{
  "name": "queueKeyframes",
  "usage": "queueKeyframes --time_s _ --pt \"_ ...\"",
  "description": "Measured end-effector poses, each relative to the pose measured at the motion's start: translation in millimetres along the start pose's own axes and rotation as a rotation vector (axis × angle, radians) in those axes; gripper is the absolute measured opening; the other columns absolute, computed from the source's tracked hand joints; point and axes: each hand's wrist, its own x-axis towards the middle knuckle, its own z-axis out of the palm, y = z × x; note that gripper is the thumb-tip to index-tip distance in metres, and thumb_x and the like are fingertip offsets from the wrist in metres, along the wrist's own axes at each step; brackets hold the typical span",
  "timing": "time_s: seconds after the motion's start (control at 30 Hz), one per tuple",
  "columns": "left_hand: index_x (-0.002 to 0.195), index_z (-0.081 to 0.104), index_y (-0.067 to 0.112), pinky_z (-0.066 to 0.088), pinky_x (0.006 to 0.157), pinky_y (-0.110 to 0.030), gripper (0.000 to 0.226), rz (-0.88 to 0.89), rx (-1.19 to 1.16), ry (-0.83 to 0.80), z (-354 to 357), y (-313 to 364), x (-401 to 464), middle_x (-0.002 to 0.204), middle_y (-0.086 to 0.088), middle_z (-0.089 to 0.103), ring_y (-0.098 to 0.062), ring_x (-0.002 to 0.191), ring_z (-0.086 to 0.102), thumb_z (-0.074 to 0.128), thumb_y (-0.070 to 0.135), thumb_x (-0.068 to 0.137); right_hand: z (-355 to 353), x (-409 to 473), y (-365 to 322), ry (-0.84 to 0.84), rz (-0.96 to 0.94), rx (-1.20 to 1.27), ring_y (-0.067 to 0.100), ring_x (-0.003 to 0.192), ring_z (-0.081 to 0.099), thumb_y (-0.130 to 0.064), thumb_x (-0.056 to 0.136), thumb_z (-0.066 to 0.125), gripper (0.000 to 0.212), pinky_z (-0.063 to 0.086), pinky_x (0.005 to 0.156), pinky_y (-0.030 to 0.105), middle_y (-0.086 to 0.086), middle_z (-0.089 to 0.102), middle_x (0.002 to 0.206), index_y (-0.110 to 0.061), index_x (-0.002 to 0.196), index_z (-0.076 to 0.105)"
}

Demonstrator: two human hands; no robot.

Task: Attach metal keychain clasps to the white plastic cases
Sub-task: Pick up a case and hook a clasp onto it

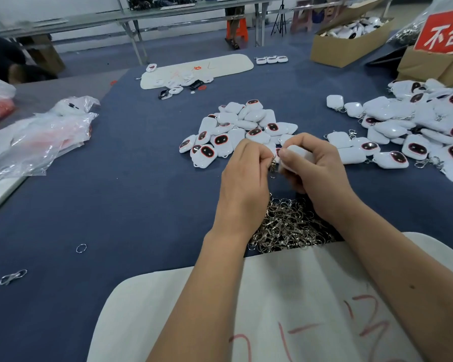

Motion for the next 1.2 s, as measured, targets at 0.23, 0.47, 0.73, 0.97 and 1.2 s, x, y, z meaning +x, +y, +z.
queueKeyframes --time_s 0.23,0.47,0.73,0.97,1.2 --pt "0.090 0.059 0.010 0.040 0.071 -0.024 0.013 0.000 -0.012 0.034 0 -2 1 0.092 0.001 0.057 -0.007 0.083 0.050 0.054 0.003 0.101 -2 2 5 -0.072 -0.045 -0.034 0.011 0.051 0.051 -0.013 0.096 0.068 0.011 0.036 0.046 0.019 0.006 0.068 0.068 -0.015 0.099 0.079" --pt "0.090 0.060 0.009 0.038 0.071 -0.020 0.013 0.000 -0.017 0.027 0 -3 2 0.090 0.001 0.057 -0.005 0.082 0.049 0.056 0.002 0.100 -2 1 4 -0.079 -0.140 -0.137 0.005 0.058 0.056 -0.008 0.098 0.068 0.013 0.043 0.061 0.011 0.005 0.068 0.066 -0.013 0.091 0.078" --pt "0.089 0.062 0.010 0.044 0.073 -0.032 0.014 -0.004 -0.003 0.003 -1 -7 2 0.089 0.000 0.059 -0.015 0.083 0.053 0.056 0.005 0.100 -1 -1 -4 0.003 -0.541 -0.631 0.021 0.072 0.062 0.001 0.095 0.069 0.014 0.051 0.071 0.038 0.001 0.066 0.075 -0.008 0.090 0.079" --pt "0.092 0.063 0.009 0.046 0.072 -0.033 0.015 -0.028 -0.037 0.025 -2 -6 1 0.086 0.001 0.062 -0.017 0.081 0.055 0.053 0.004 0.102 -1 -2 -3 0.078 -0.662 -0.746 0.018 0.070 0.060 -0.006 0.100 0.068 0.015 0.051 0.066 0.038 -0.002 0.065 0.076 -0.010 0.091 0.080" --pt "0.090 0.061 0.009 0.043 0.072 -0.029 0.015 -0.018 -0.018 0.049 -2 -3 1 0.088 0.001 0.062 -0.017 0.083 0.054 0.053 0.003 0.100 5 -4 1 0.112 -0.464 -0.568 0.018 0.075 0.066 -0.009 0.095 0.070 0.004 0.053 0.075 0.038 0.003 0.069 0.085 -0.011 0.098 0.068"
